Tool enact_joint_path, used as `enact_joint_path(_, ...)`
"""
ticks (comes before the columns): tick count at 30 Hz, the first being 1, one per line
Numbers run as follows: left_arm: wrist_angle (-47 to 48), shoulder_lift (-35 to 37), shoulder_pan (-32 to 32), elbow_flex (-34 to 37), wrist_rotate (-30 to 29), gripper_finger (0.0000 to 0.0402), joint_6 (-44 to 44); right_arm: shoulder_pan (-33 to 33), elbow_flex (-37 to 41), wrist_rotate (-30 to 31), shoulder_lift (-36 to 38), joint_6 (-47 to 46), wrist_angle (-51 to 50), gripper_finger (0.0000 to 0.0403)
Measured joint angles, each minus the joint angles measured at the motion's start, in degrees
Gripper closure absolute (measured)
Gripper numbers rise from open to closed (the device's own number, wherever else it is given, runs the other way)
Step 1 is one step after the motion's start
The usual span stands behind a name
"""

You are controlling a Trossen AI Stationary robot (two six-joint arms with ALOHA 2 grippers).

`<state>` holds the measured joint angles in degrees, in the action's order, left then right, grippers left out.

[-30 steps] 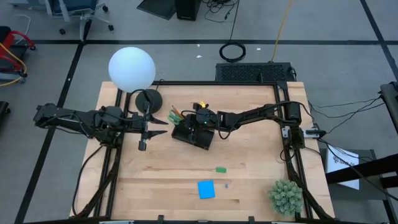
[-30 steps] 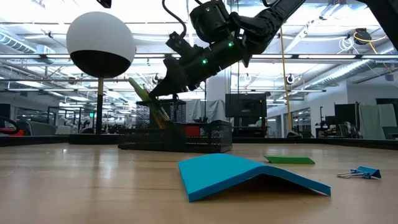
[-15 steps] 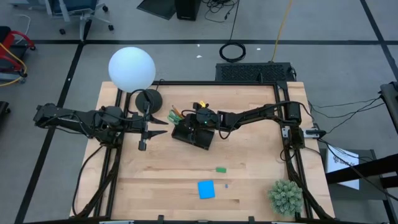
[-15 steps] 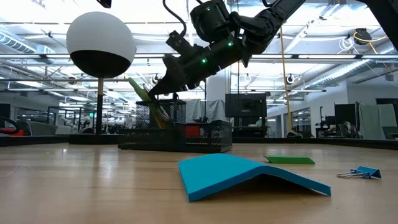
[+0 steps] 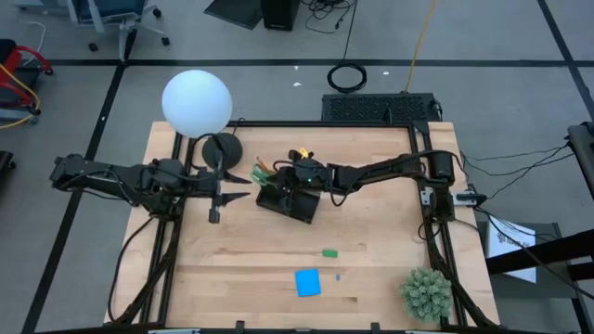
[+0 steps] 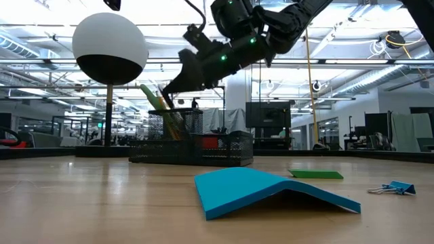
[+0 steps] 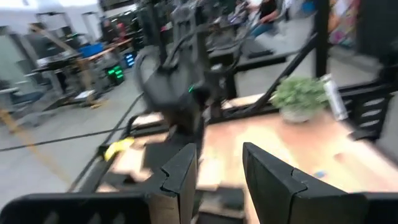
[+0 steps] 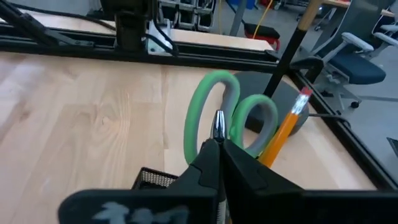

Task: Pick and place office supplies into organizer
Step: Adjust the black pen in the desk organizer

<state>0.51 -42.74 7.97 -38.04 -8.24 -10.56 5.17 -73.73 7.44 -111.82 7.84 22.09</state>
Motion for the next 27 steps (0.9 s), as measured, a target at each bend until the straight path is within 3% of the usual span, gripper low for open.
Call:
enact_joint_path(12, 7.9, 0.0, 0.0, 0.0, -14.7, 0.0270, -2.3, -0.5, 0.0, -0.1, 1.9, -0.1, -2.2, 0.0402)
enact_joint_path(27, 7.9, 0.0, 0.0, 0.0, -15.3, 0.0270, -2.3, -1.9, 0.0, -1.7, 3.8, 2.4, -0.2, 0.0402)
